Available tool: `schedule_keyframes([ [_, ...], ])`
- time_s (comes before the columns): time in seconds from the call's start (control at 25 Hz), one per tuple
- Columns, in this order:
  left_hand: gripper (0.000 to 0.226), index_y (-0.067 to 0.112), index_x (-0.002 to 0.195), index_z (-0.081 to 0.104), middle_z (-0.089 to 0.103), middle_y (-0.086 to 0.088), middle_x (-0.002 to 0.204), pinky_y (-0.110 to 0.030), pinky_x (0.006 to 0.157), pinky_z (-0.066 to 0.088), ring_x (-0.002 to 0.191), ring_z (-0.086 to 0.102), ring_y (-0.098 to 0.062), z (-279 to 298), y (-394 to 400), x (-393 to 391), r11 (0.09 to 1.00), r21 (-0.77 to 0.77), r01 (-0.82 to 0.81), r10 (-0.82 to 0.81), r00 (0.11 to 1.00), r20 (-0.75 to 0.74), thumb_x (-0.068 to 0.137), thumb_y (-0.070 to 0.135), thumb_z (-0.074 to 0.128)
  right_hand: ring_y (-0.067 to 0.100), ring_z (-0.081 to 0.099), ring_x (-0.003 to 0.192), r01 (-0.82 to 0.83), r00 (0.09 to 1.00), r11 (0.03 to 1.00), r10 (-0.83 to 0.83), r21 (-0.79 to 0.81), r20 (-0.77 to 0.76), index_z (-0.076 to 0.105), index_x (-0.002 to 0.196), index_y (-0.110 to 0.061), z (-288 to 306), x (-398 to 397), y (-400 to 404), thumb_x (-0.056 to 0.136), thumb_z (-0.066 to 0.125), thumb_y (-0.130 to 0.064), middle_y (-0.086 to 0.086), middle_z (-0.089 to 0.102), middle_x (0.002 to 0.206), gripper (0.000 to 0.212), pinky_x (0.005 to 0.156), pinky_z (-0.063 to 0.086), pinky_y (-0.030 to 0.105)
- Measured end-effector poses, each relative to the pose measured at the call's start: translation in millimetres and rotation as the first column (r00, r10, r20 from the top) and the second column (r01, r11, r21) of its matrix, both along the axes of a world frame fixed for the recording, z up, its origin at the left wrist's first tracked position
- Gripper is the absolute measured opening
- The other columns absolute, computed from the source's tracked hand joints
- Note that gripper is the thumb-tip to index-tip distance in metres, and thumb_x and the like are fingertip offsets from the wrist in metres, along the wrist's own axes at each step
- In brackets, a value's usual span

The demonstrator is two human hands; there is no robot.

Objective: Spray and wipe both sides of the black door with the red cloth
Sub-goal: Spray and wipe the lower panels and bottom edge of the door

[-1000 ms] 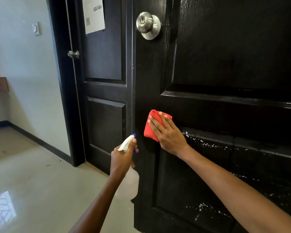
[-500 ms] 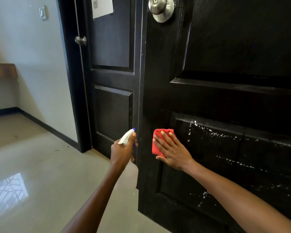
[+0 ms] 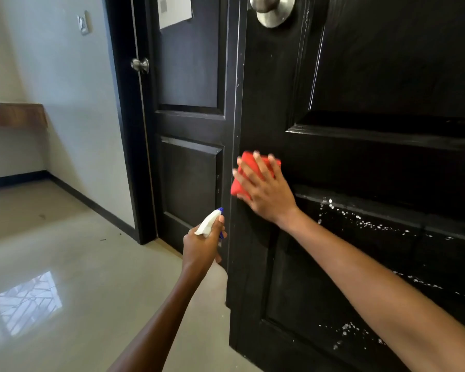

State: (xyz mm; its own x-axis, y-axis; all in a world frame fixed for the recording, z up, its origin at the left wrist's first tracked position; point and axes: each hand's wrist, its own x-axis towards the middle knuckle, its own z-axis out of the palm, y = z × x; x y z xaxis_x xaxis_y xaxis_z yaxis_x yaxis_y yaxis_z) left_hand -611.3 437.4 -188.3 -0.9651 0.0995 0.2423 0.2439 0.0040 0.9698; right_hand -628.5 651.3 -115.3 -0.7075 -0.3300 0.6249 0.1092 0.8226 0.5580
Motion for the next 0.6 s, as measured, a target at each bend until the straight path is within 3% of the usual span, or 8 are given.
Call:
schedule_keyframes([
  [0.08,0.049,0.0,0.128,0.061,0.063,0.007,0.084,-0.006,0.044,0.045,0.059,0.063,0.011,-4,-1,-2,1.0,-0.004,-0.01,0.01,1.0,0.007,0.096,0.037,0.063,0.044,0.014,0.155,0.015,0.998,1.0,-0.016,-0.026,-0.053,0.038,0.157,-0.021,11,-11,-7,0.102,0.046,-0.05,0.012,0.023,0.168,0.063,0.124,0.006,0.064],
  [0.2,0.049,0.002,0.128,0.061,0.063,0.006,0.085,-0.005,0.043,0.044,0.06,0.064,-0.009,-23,-2,-4,0.999,-0.037,-0.029,0.03,0.999,0.035,0.096,0.039,0.062,0.046,0.012,0.155,-0.044,0.997,0.999,0.043,0.001,-0.056,0.034,0.158,-0.019,-39,-11,-7,0.104,0.044,-0.046,0.015,0.023,0.168,0.061,0.125,0.006,0.062],
  [0.32,0.047,0.005,0.119,0.066,0.066,-0.001,0.077,-0.01,0.044,0.046,0.057,0.061,-0.013,-51,-1,-2,0.997,-0.074,-0.037,0.04,0.998,0.042,0.095,0.044,0.06,0.047,0.009,0.155,-0.065,0.982,0.998,0.06,0.024,0.177,0.033,0.159,-0.018,-134,-2,-7,0.102,0.051,-0.043,0.017,0.021,0.168,0.065,0.125,-0.003,0.062],
  [0.44,0.044,0.005,0.115,0.067,0.066,-0.004,0.071,-0.012,0.043,0.047,0.047,0.061,-0.011,-83,1,4,0.994,-0.104,-0.033,0.038,0.998,0.051,0.095,0.044,0.06,0.044,0.003,0.156,-0.051,0.87,0.99,-0.021,0.132,0.492,0.037,0.157,-0.019,-227,14,-3,0.098,0.06,-0.039,0.015,0.02,0.169,0.067,0.117,-0.025,0.059],
  [0.52,0.044,0.003,0.116,0.067,0.065,-0.002,0.072,-0.011,0.042,0.046,0.047,0.062,-0.007,-96,1,8,0.991,-0.132,-0.035,0.043,0.997,0.057,0.096,0.042,0.06,0.042,-0.011,0.155,-0.077,0.789,0.951,-0.125,0.299,0.601,0.029,0.16,-0.018,-257,26,3,0.103,0.052,-0.034,0.013,0.008,0.171,0.064,0.11,-0.03,0.058],
  [0.6,0.046,0.002,0.12,0.066,0.065,0.0,0.074,-0.012,0.042,0.046,0.047,0.062,-0.009,-101,0,11,0.99,-0.139,-0.025,0.036,0.997,0.074,0.095,0.041,0.061,0.041,-0.014,0.153,-0.126,0.781,0.932,-0.118,0.34,0.613,0.027,0.16,-0.019,-252,34,10,0.103,0.053,-0.032,0.013,0.008,0.171,0.064,0.109,-0.028,0.058],
])
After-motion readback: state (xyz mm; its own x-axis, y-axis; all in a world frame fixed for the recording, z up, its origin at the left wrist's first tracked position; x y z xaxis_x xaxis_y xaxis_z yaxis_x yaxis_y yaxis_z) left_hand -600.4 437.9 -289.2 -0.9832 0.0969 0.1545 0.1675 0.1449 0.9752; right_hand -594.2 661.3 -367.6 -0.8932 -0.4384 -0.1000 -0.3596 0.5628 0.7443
